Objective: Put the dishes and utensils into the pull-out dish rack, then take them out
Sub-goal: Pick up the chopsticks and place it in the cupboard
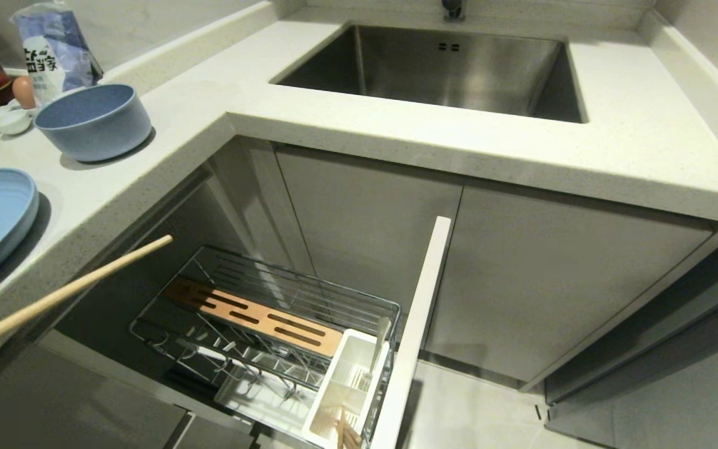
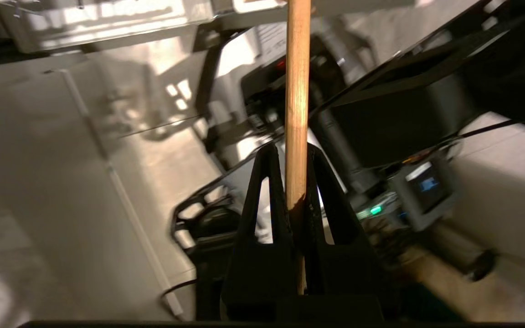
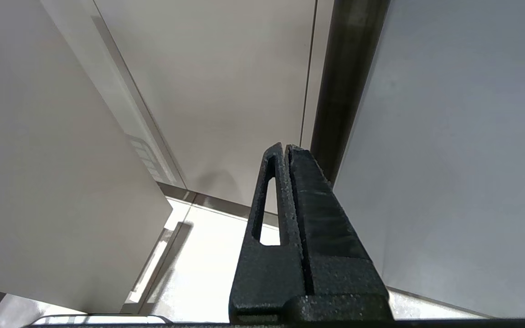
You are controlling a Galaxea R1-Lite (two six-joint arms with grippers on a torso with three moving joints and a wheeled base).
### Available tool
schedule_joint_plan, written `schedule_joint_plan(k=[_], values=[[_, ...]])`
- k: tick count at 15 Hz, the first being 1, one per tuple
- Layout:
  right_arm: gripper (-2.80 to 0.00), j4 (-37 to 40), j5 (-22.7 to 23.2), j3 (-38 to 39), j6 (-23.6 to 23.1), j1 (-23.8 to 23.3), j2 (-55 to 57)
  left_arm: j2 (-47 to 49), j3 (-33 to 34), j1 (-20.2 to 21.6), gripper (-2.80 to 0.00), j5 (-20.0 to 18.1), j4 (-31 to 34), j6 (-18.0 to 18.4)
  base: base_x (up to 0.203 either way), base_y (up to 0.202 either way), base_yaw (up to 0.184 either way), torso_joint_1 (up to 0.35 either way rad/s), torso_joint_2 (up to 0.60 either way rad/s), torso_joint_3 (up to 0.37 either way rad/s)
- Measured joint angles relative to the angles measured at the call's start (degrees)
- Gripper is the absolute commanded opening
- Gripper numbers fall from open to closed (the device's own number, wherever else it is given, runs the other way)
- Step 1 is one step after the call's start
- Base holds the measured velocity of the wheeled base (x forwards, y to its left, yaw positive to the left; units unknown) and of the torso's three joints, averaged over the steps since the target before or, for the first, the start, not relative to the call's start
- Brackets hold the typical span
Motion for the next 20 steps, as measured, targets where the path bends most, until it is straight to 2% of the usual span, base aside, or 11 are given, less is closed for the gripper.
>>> schedule_joint_plan(k=[2,4,5,7,9,11,13,16,20], values=[[-2.80,0.00,0.00,0.00,0.00,0.00,0.00,0.50,1.32,-0.22,-2.80,2.36,0.02,2.61,0.000,0.000,0.000,0.000,0.00,0.000],[-2.80,0.00,0.00,0.00,-0.02,0.00,0.00,0.95,3.48,-0.27,-2.80,6.99,0.04,6.18,0.000,0.000,0.000,0.000,0.00,0.000],[-2.80,0.00,0.00,0.00,0.00,0.00,0.00,1.30,4.16,-0.27,-2.80,8.07,0.04,7.77,0.000,0.000,0.000,0.000,0.00,0.000],[-2.80,0.01,0.00,0.00,0.00,0.00,0.00,2.08,5.14,-0.47,-2.80,7.77,0.04,9.01,0.000,0.000,0.000,0.000,0.00,0.000],[-2.80,0.02,0.00,0.00,0.00,0.00,0.00,2.66,6.90,-1.14,-2.80,7.16,0.07,11.86,0.000,0.000,0.000,0.000,0.00,0.000],[-2.80,0.00,0.00,0.00,-0.02,0.00,0.00,3.58,9.14,-1.73,-2.80,8.57,0.06,13.15,0.000,0.000,0.000,0.000,0.00,0.000],[-2.80,0.02,0.00,0.00,0.00,0.00,0.00,4.66,11.20,-3.87,-2.80,9.90,0.06,12.96,0.000,0.000,0.000,0.000,0.00,0.000],[-2.80,0.02,0.00,0.00,-0.02,0.00,0.00,6.80,16.56,-9.38,-2.80,12.43,0.05,11.43,0.000,0.000,0.000,0.000,0.00,0.000],[-2.80,0.00,0.00,0.00,0.00,0.00,0.00,11.07,21.91,-16.62,-2.80,17.89,-2.55,0.92,0.000,0.000,0.000,0.000,0.00,0.000]])
